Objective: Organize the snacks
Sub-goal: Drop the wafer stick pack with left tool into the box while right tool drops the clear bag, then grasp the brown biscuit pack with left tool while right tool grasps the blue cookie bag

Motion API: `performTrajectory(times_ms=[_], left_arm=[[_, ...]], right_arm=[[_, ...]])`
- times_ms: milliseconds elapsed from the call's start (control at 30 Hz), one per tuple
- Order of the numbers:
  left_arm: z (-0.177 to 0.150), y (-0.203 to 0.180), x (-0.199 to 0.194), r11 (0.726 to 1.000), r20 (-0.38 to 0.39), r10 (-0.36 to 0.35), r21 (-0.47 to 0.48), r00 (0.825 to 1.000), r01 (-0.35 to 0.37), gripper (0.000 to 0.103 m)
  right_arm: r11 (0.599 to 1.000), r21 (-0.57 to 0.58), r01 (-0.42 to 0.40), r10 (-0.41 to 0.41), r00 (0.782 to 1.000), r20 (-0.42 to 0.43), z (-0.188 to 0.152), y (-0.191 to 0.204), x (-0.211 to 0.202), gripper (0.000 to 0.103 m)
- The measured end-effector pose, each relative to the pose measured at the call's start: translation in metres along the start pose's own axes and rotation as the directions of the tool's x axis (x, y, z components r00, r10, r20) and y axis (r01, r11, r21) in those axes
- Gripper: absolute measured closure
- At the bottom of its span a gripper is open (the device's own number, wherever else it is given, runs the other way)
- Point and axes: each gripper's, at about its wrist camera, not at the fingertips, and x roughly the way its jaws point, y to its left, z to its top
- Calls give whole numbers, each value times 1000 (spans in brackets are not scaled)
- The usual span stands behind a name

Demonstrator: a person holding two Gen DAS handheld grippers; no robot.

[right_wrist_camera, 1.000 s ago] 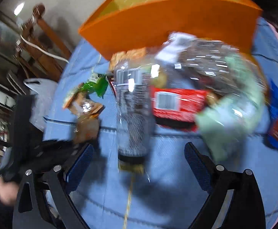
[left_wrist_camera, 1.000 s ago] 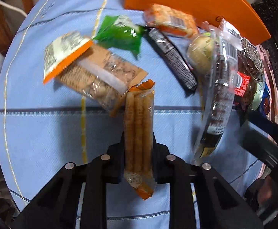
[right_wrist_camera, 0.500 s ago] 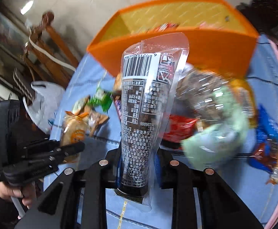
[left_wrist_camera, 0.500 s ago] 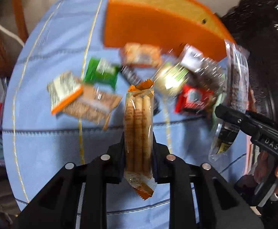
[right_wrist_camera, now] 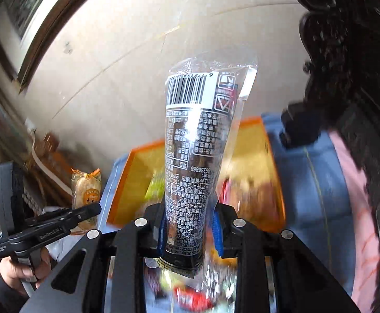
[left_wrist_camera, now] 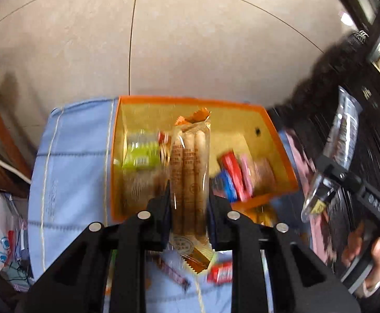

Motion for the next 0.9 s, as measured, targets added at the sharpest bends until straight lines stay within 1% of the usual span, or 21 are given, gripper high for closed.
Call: performTrajectory(times_ms=[33, 100, 133, 200, 267, 300, 333, 367, 400, 433, 500, 533, 600, 700, 767, 833, 900], left_arm=[[13, 1, 14, 1000, -8, 21, -10, 1000, -21, 82], [23, 2, 31, 999, -20, 36, -14, 999, -36, 82], [26, 3, 44, 999, -41, 42, -20, 998, -42, 82], [26, 4, 67, 999, -83, 42, -30, 996, -45, 82], [19, 7, 82, 998, -115, 44, -35, 992, -49, 81], [16, 8, 90, 997, -133, 53, -40, 990, -59, 60], [14, 10, 99, 994, -161, 90, -45, 983, -98, 46], [11, 10, 101, 989, -160, 131, -41, 978, -139, 22], [8, 10, 98, 984, -131, 169, -27, 977, -174, 21], [4, 7, 92, 979, -96, 203, 16, 974, -203, 20], [1, 8, 85, 975, -95, 219, 62, 971, -213, 11], [-2, 10, 81, 973, -91, 224, 68, 970, -218, 11], [-8, 17, 68, 970, -74, 239, 67, 968, -235, 11], [-21, 37, 51, 969, -78, 246, 28, 966, -244, 11], [-36, 50, 40, 967, -89, 252, -5, 964, -253, 10], [-48, 57, 32, 963, -103, 267, -17, 958, -270, 10], [-65, 63, 28, 959, -126, 279, -20, 952, -284, 10]], right_arm=[[1000, 13, 8, -8, 1000, -1, 9, -4, 12, 76], [999, 25, 26, -25, 1000, -13, 15, -5, 33, 76], [999, 34, 32, -31, 999, -33, 17, -9, 49, 76], [998, 51, 45, -42, 997, -60, 16, -14, 69, 75], [996, 80, 47, -39, 994, -103, 7, -17, 94, 70], [994, 101, 46, -33, 992, -120, 5, -16, 106, 63], [992, 119, 48, -30, 988, -151, -1, -19, 118, 45], [990, 129, 50, -26, 983, -181, -7, -19, 125, 38], [988, 144, 61, -31, 979, -202, -11, -21, 128, 36], [985, 156, 69, -39, 981, -189, -15, -24, 124, 35], [987, 142, 77, -57, 988, -143, -20, -27, 108, 32], [987, 142, 78, -60, 990, -127, -22, -30, 98, 29], [986, 156, 65, -52, 995, -90, -30, -41, 71, 25], [982, 165, 94, -82, 994, -74, -45, -55, 39, 17], [979, 152, 138, -126, 988, -86, -59, -64, 20, 12], [973, 138, 187, -174, 980, -97, -76, -74, 4, 8], [959, 134, 249, -235, 965, -116, -93, -89, -15, 5]])
